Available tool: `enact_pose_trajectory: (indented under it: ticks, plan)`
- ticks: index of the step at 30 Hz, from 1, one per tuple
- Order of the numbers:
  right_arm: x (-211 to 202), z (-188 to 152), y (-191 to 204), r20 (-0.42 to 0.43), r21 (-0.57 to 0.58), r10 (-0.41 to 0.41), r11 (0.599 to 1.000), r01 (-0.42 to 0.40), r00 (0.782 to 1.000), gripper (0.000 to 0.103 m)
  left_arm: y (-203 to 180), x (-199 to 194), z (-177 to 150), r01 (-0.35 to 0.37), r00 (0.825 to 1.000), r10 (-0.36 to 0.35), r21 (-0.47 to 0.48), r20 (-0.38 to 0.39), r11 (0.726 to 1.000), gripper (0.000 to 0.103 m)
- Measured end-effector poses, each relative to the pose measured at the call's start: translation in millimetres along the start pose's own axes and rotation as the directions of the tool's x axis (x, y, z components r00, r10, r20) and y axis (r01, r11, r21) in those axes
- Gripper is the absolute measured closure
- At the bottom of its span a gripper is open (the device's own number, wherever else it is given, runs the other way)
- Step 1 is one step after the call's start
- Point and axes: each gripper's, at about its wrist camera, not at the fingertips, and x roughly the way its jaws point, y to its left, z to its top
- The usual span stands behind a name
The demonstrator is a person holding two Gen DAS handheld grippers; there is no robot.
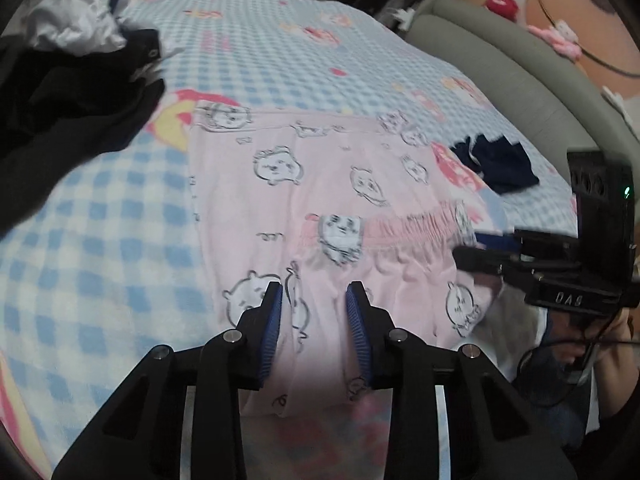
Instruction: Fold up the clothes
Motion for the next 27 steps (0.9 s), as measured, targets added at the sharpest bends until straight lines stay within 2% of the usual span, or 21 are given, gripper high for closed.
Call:
enact_pose_trajectory:
  ticks: [3,4,5,6,9,14,16,20,21,23,25,27]
  plan:
    - [-1,1,5,0.013,-0.020,0.005,1.000,-0.005,1.000,0.064,0,6,-2,0.025,0.999,-0.025,0.003,-0.029,1.000,0.070]
    - [4,1,3,-0.002,-0.009,0.013,1.000,-0.013,1.000,0.063,0,10,-2,0.016,0.999,-0.016,0.002,-0.039,1.000,0.075]
    - [10,0,1,-0.023,0.003,0.015,1.000,-0.015,1.000,0.064,-2,10,-2,0.003,0.999,-0.003,0.006,-0.032,1.000,0.094]
    - [12,0,0,-0.031,0.010,0.014,1.000,-0.014,0.999,0.070,-4,9,-1,-0.008,1.000,0.009,0.010,-0.025,1.000,0.095]
    - [5,2,1,-0.008,0.011,0.007,1.000,-0.007,1.000,0.086,-18,-14,12,-0.009,0.999,0.007,0.048,0.038,0.999,0.095]
    - [-18,27,-2,0.067,0.023,0.036,0.999,-0.037,0.997,0.090,-26,-38,53,-0.015,0.994,0.004,0.101,0.111,0.995,0.095]
    - [-19,48,-7,0.092,0.027,0.035,0.999,-0.038,0.995,0.090,-16,-31,71,-0.030,0.993,0.020,0.087,0.115,0.996,0.095]
    - [-6,91,-13,0.121,0.009,0.011,1.000,-0.012,0.993,0.090,12,-6,92,0.001,0.991,0.007,-0.061,0.133,0.998,0.095]
    - [0,98,-16,0.119,0.011,0.003,1.000,-0.005,0.993,0.089,15,3,94,-0.014,0.991,0.023,-0.071,0.129,0.997,0.095]
    - [17,107,-24,0.102,0.037,0.001,0.999,-0.004,0.995,0.089,23,20,98,-0.037,0.992,0.047,-0.090,0.116,0.995,0.095]
    - [33,113,-32,0.084,0.055,0.004,0.998,-0.009,0.996,0.089,33,36,107,-0.029,0.993,0.041,-0.107,0.107,0.994,0.095]
    - [47,120,-37,0.077,0.059,-0.009,0.998,0.005,0.997,0.089,43,52,116,-0.034,0.996,0.044,-0.126,0.078,0.991,0.091]
